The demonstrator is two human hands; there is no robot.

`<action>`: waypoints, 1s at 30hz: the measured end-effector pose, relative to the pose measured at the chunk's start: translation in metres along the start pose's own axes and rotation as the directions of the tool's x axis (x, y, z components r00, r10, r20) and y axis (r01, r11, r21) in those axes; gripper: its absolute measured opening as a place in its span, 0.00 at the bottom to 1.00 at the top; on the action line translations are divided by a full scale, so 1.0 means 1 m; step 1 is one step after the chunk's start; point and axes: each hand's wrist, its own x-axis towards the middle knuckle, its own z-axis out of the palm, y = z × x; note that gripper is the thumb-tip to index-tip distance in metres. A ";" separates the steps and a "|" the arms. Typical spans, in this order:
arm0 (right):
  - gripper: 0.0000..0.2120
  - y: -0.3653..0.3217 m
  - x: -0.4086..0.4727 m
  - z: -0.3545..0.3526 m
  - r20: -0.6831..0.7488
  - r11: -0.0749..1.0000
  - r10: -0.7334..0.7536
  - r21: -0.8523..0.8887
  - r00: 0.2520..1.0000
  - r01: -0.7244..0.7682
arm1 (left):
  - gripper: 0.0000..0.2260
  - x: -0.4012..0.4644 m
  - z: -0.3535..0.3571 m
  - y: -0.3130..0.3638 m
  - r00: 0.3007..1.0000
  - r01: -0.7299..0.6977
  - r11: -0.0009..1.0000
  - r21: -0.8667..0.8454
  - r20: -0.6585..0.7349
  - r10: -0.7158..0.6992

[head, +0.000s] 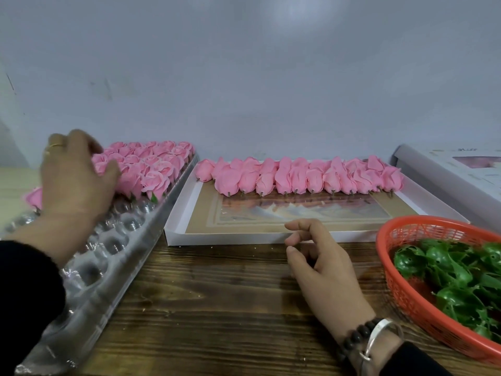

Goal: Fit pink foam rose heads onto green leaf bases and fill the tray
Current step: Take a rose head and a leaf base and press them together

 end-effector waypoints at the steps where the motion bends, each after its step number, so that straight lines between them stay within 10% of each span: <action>1: 0.15 0.000 0.001 0.000 -0.004 1.000 -0.002 0.000 1.000 0.002 | 0.09 0.000 0.003 0.016 0.999 -0.032 0.999 -0.037 0.009 0.033; 13: 0.15 0.003 0.002 0.001 0.014 1.000 -0.011 0.008 1.000 0.011 | 0.12 -0.022 0.109 0.090 0.825 0.219 0.962 -0.161 0.558 -0.094; 30: 0.14 0.005 0.004 -0.001 0.044 1.000 0.021 0.013 0.999 -0.022 | 0.19 -0.019 0.167 0.102 0.786 0.089 0.990 0.109 0.603 -0.137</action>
